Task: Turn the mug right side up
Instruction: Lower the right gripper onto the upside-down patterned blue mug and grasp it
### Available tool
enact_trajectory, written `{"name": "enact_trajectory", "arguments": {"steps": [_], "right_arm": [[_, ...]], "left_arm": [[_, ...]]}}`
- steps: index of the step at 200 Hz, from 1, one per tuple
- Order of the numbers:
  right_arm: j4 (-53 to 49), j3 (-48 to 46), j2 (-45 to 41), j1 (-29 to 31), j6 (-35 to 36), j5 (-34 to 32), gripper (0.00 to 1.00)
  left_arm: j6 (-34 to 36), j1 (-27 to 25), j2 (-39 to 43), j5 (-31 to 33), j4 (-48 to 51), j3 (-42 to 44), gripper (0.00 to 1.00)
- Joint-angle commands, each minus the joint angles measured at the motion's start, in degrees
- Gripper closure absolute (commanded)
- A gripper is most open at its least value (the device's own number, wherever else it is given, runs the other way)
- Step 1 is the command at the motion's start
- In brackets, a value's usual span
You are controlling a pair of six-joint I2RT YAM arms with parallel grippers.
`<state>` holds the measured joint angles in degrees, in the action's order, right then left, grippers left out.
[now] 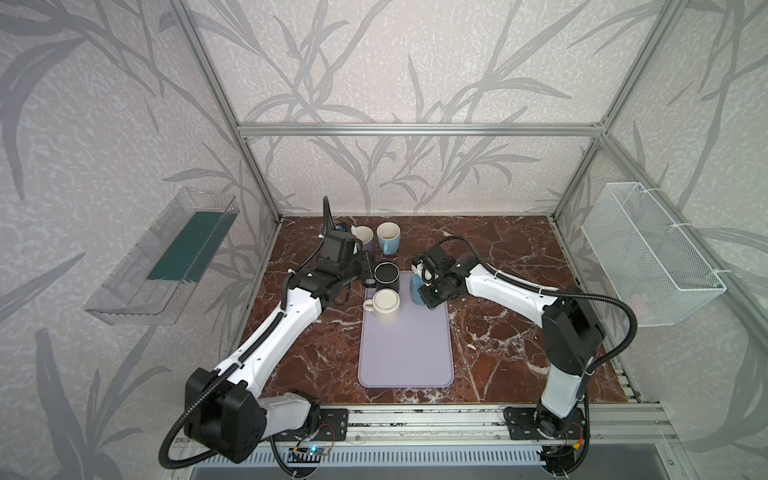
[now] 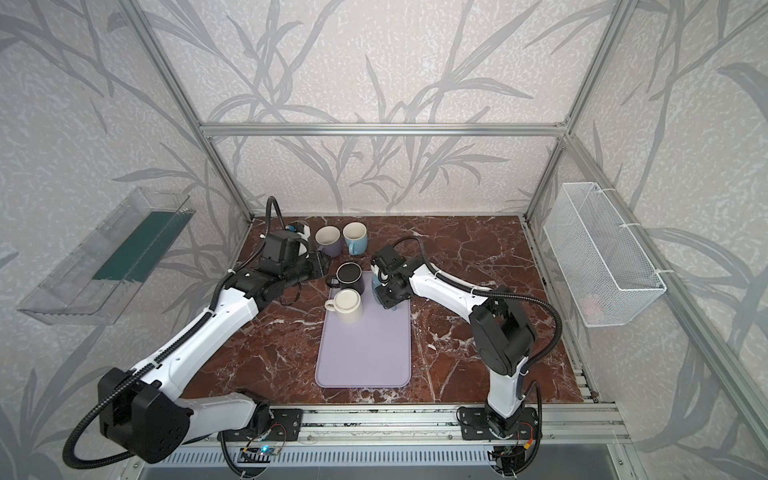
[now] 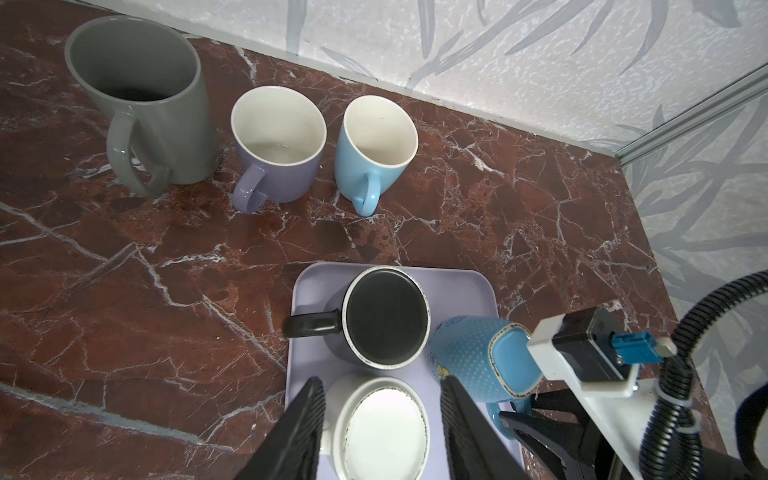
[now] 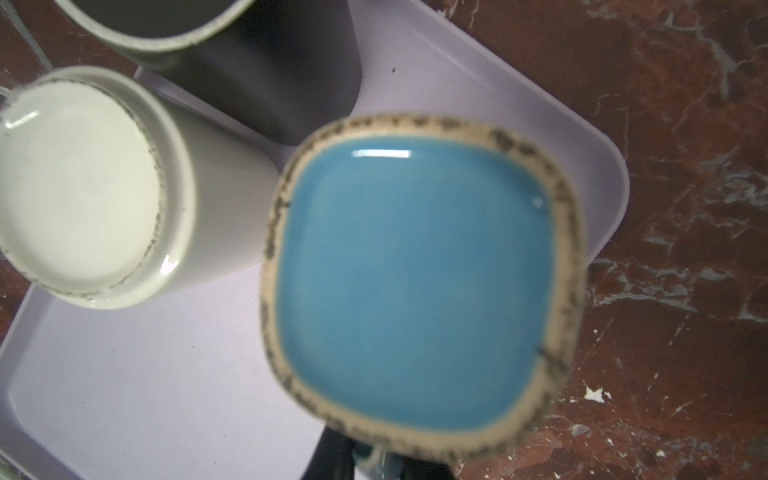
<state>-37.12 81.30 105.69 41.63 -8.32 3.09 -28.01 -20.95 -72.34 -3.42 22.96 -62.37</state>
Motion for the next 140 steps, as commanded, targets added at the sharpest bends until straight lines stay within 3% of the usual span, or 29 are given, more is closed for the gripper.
{"name": "enact_trajectory", "arguments": {"steps": [1,100,140], "right_arm": [[3.09,1.02,-3.73,-0.22,0.16,1.85,0.88],[7.19,-4.76,-2.08,-0.49,-1.92,-0.19,0.87],[6.01,-5.10,-1.90,-0.49,-2.02,-2.80,0.80]], "left_arm": [[0.51,-0.06,2.01,-1.06,-1.16,1.26,0.51],[0.60,-0.14,2.29,-0.80,-0.72,1.55,0.51],[0.51,-0.14,2.14,-0.71,-0.77,1.55,0.51]]}}
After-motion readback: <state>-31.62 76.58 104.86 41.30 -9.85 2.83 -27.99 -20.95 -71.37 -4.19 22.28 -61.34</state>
